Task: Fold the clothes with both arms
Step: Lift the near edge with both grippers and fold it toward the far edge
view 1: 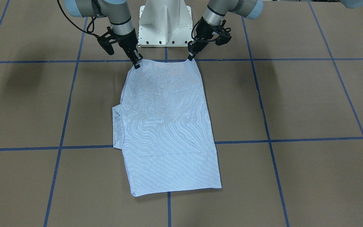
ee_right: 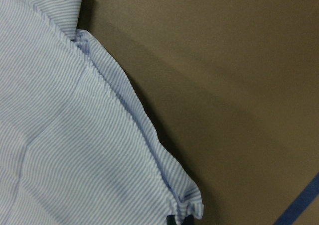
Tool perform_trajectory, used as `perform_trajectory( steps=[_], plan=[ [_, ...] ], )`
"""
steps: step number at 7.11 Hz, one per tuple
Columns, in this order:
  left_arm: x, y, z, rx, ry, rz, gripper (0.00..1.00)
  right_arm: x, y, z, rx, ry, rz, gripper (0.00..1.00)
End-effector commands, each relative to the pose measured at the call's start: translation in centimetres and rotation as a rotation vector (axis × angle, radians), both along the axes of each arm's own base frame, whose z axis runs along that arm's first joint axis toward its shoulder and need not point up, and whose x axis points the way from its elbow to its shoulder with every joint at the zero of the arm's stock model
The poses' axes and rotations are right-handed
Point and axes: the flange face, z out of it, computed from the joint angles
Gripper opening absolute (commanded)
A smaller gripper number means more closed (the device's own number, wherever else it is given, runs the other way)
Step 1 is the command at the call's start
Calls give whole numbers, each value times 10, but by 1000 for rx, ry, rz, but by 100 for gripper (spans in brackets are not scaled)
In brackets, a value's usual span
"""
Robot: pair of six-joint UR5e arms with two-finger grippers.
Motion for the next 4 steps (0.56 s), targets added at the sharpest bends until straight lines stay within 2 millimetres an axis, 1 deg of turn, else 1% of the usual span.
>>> perform_trajectory(
  steps=[1,2,3,4],
  plan=[
    [-28,-36,-27,17,42,-63,0,20,-15,-19,10,-43,34,0],
    [-43,-71,-39,32,57,-111,0,35,-45,-24,10,-51,82,0],
    [-64,-108,-53,42,73,-108,0,52,-73,-24,-20,-58,101,0],
    [-81,-141,-54,67,59,-129,0,64,-101,-31,-31,-72,125,0]
  ],
)
